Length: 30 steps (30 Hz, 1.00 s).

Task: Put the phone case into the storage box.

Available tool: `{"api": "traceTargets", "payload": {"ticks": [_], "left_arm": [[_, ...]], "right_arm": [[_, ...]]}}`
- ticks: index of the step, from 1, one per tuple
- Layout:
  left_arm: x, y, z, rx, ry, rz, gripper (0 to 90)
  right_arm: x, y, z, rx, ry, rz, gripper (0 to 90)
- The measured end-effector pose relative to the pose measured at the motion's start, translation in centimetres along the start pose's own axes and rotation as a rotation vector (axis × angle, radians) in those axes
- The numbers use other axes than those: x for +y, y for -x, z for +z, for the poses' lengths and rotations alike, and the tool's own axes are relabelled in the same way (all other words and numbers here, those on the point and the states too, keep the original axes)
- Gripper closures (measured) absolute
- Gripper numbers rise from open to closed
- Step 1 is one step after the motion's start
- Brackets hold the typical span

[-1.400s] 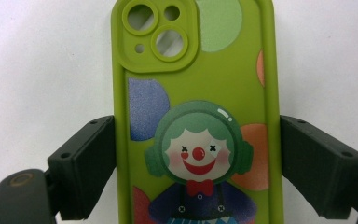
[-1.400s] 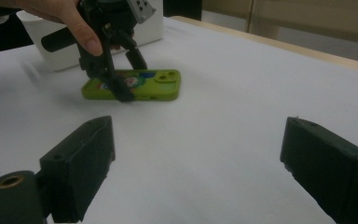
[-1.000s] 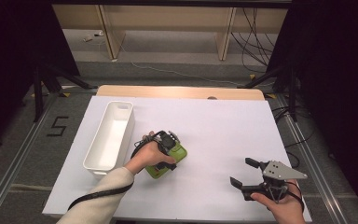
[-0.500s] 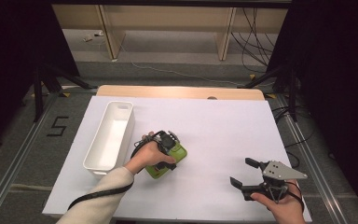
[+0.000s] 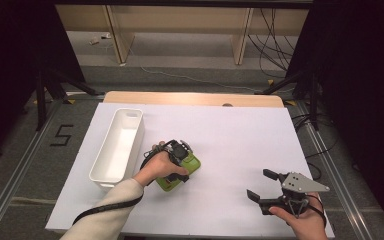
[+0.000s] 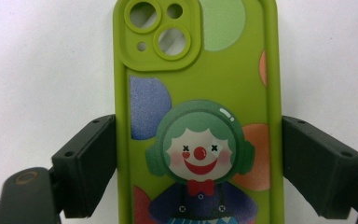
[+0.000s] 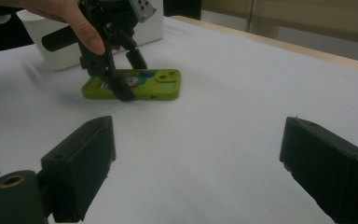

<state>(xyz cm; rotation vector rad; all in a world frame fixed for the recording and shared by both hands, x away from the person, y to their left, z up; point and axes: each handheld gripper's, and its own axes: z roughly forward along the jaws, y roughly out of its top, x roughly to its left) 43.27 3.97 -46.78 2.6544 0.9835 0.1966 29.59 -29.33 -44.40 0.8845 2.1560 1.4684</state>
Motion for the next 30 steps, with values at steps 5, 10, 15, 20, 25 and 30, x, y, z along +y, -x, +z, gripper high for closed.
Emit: {"api": "traceTargets", "payload": {"ticks": [5,10,15,20,25,30], "left_arm": [[0.0,0.0,0.0,0.000,0.002,-0.003,15.7],[0.0,0.0,0.0,0.000,0.003,-0.005,15.9],[-0.1,-0.2,-0.2,0.003,0.010,-0.013,16.0],[0.0,-0.3,-0.7,0.013,0.035,-0.022,16.0],[0.1,-0.2,-1.2,0.019,0.067,-0.021,16.0],[0.2,-0.1,-1.6,0.020,0.094,-0.026,16.0]], "right_arm": [[0.0,0.0,0.0,0.000,-0.001,0.001,11.6],[0.0,0.0,0.0,0.000,-0.001,0.001,11.6],[0.0,0.0,0.0,0.000,0.000,0.001,11.6],[0.0,0.0,0.0,0.000,0.001,0.002,11.7],[0.0,0.0,0.0,0.001,0.000,0.002,11.7],[0.0,0.0,0.0,0.001,0.003,0.003,11.7]]}}
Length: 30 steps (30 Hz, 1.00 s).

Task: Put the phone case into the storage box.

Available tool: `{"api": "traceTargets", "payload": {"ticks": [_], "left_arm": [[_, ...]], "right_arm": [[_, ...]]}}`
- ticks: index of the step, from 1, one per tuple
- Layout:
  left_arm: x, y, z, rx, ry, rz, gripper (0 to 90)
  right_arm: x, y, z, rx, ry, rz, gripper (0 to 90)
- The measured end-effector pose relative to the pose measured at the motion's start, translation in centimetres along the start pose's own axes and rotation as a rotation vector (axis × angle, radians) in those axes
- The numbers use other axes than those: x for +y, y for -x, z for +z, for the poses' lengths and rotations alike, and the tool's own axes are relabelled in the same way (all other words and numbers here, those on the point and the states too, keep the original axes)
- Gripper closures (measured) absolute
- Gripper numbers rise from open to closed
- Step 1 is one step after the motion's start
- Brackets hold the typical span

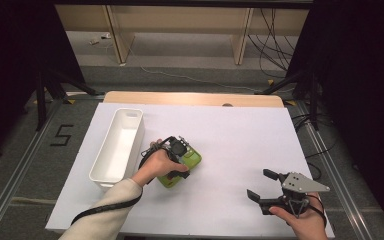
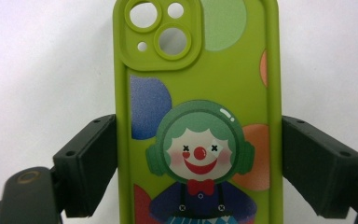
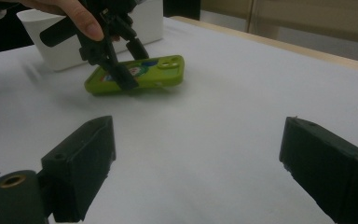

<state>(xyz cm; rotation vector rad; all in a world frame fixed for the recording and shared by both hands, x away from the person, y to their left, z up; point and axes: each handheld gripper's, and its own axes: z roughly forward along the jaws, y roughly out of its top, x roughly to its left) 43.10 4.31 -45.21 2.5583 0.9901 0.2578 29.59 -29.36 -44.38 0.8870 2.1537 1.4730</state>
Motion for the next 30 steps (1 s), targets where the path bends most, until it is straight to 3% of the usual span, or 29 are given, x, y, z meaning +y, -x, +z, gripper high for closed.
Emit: {"api": "traceTargets", "payload": {"ticks": [9,19,30], "left_arm": [[0.1,0.1,-0.8,0.002,0.076,-0.022,16.0],[-0.2,0.0,-2.1,0.030,0.176,-0.018,16.0],[-0.4,-0.1,-2.9,0.043,0.254,-0.032,16.0]], "right_arm": [[0.0,0.0,0.0,-0.001,0.001,-0.001,11.7],[0.0,0.0,0.0,-0.002,0.003,-0.002,11.8],[0.0,0.1,-0.1,-0.004,0.005,-0.001,11.8]]}}
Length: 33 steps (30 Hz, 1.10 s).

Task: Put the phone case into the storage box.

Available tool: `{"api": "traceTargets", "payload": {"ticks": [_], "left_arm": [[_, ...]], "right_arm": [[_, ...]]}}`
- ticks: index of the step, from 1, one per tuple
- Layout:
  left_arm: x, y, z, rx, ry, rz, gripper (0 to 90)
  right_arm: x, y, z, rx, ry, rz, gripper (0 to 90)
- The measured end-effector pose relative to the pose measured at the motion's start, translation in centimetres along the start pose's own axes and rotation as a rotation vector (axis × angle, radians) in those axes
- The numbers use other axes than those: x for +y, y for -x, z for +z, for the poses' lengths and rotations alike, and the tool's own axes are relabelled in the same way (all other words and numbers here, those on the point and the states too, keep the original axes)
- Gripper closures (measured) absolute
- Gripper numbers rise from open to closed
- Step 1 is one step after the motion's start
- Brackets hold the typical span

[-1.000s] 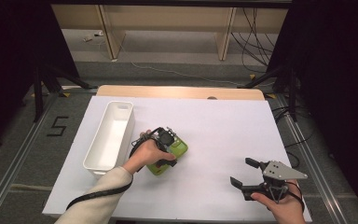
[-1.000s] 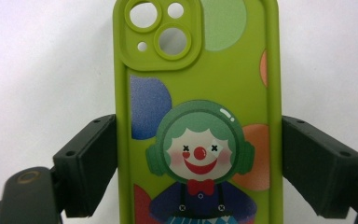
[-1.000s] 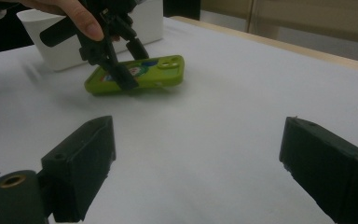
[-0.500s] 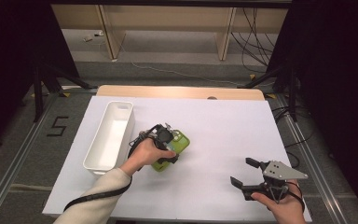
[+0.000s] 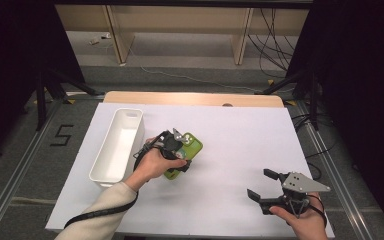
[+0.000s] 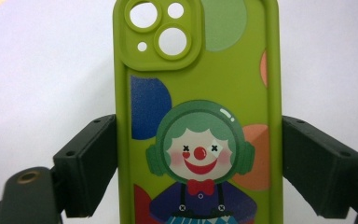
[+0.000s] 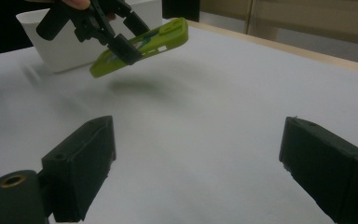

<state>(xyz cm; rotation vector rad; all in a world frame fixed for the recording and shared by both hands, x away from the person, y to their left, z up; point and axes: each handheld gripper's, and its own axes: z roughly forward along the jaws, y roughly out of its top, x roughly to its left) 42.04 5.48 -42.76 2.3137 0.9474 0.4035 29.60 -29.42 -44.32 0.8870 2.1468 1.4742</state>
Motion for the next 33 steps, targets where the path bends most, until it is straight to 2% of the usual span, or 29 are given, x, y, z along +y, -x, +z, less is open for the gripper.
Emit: {"api": "traceTargets", "payload": {"ticks": [6,18,33], "left_arm": [[0.1,0.1,-0.2,0.006,0.042,-0.004,16.0],[0.2,0.1,-1.1,0.043,0.130,-0.012,16.1],[0.2,0.0,-1.8,0.067,0.193,-0.027,16.1]], "right_arm": [[0.0,0.0,0.0,0.001,0.000,0.000,11.9],[0.0,0.0,0.0,0.001,0.000,0.000,11.9],[0.0,0.0,0.0,0.000,0.002,0.000,12.0]]}}
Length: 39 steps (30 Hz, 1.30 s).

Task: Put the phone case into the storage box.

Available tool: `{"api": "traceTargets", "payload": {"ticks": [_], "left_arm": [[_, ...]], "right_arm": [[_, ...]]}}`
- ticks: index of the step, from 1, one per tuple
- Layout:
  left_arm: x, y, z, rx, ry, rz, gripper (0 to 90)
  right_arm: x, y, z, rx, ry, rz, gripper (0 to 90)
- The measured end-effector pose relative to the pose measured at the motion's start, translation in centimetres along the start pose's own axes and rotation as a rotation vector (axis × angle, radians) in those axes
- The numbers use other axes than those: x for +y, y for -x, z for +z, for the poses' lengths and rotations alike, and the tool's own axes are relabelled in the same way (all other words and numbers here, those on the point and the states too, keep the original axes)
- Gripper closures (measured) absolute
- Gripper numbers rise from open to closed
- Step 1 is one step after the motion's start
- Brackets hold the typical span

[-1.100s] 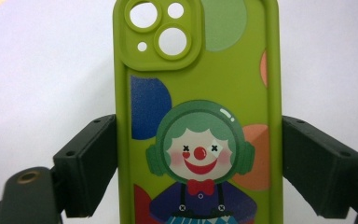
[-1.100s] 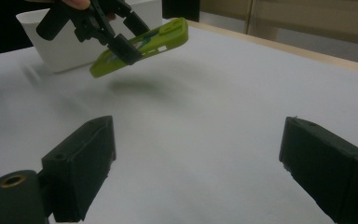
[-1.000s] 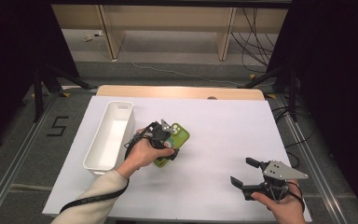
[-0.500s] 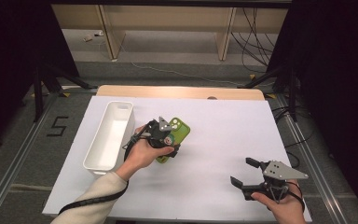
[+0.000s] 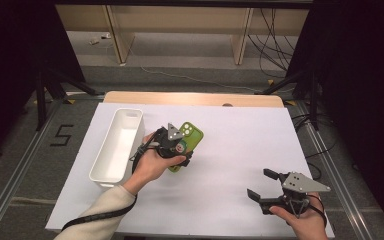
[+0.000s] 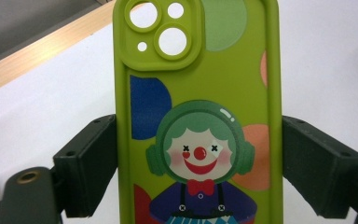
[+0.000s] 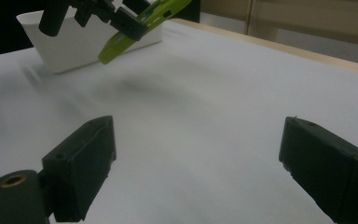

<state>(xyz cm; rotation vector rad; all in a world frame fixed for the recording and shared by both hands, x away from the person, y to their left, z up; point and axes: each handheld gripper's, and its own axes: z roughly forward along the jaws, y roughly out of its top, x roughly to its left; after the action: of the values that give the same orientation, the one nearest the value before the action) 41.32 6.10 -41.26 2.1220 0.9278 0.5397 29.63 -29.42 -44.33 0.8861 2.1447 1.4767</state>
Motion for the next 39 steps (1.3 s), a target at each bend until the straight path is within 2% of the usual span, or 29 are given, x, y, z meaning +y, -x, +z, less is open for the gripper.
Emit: {"api": "traceTargets", "payload": {"ticks": [18,39], "left_arm": [[0.4,-0.5,-0.8,0.022,0.056,-0.022,16.1],[0.8,-1.6,-2.2,0.054,0.119,-0.064,16.1]], "right_arm": [[0.0,0.0,0.0,-0.001,0.007,0.002,14.0],[0.1,0.1,-0.1,-0.025,0.013,-0.003,13.9]]}}
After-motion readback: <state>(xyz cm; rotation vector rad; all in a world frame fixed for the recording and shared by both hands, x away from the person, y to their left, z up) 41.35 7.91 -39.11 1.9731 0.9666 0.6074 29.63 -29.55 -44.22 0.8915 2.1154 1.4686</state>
